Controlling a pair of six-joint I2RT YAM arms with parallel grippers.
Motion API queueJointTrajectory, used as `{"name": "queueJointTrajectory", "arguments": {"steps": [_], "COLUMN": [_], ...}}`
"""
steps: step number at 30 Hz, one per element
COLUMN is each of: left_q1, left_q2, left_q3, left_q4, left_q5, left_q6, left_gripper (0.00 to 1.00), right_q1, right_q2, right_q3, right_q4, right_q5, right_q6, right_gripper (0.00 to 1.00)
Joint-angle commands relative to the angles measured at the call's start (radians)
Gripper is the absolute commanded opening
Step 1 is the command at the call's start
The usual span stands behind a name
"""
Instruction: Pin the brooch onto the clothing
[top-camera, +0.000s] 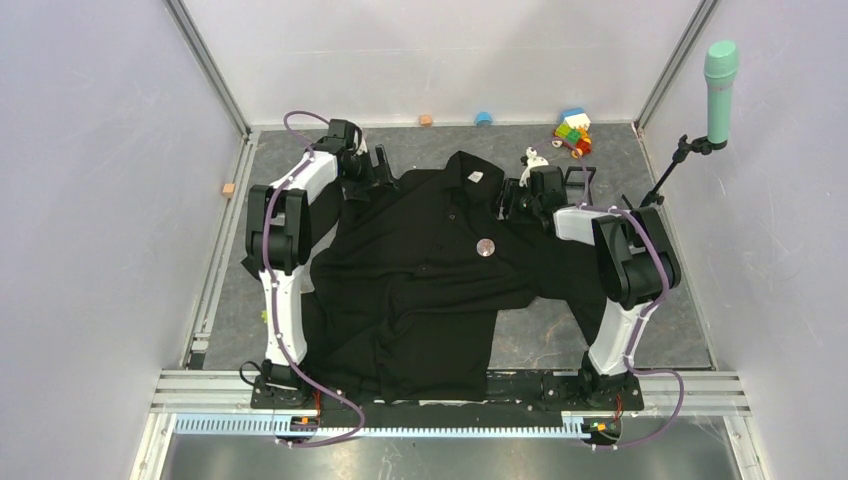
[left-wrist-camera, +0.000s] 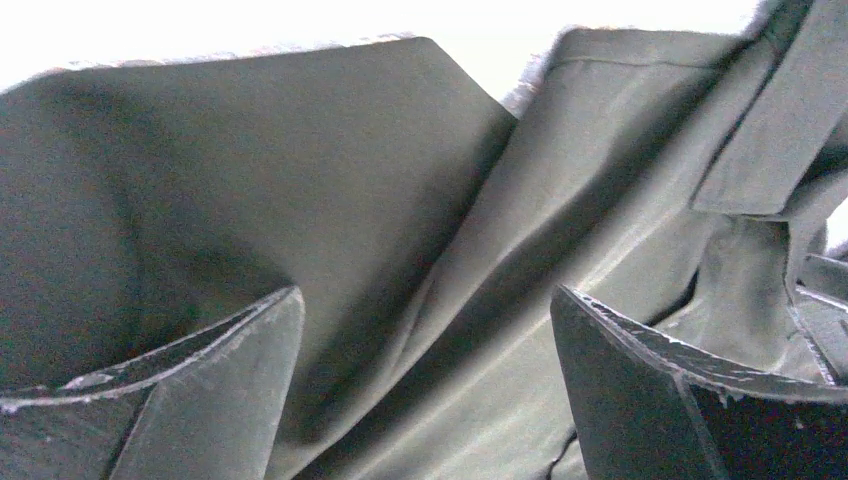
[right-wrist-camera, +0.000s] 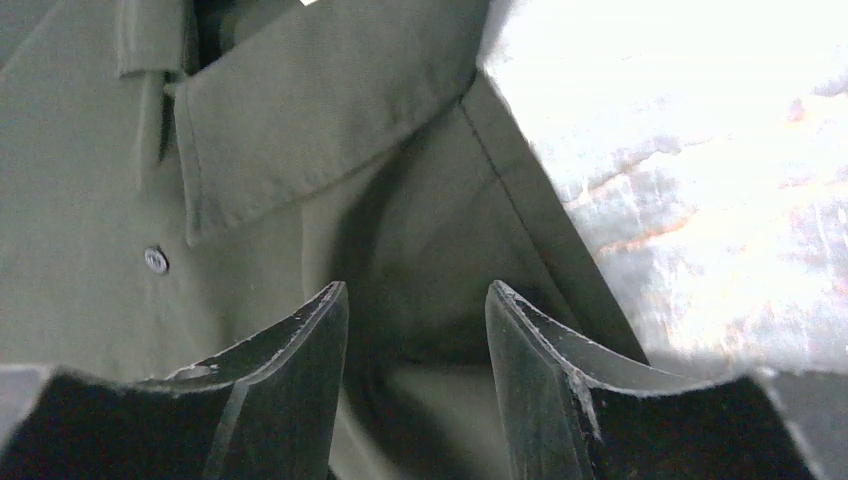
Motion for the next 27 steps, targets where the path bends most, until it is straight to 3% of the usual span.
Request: {"name": "queueJointTrajectory", "arguments": {"steps": [1, 13, 27], "left_q1": [0.03, 0.105, 0.158], "left_q2": [0.077, 0.209, 0.358], "left_q3": [0.044, 0.203, 0.422], "left_q4": [-0.024, -0.064, -0.079], "left_q5": [-0.043, -0.084, -0.057], "left_q6": [-0.01, -0.052, -0.087], "left_gripper": [1.0, 1.0, 1.0], "right_q1": [-0.002, -0.003, -0.004], "right_q2": [0.098, 0.28, 0.457], "right_q3": [0.073, 0.281, 0.556], "right_q4": [0.001, -0.101, -0.176], "right_q5": [-0.022, 0.045, 0.015], "right_q6": [0.017, -0.011, -0.023], "right_gripper": [0.59, 0.61, 0.63]}}
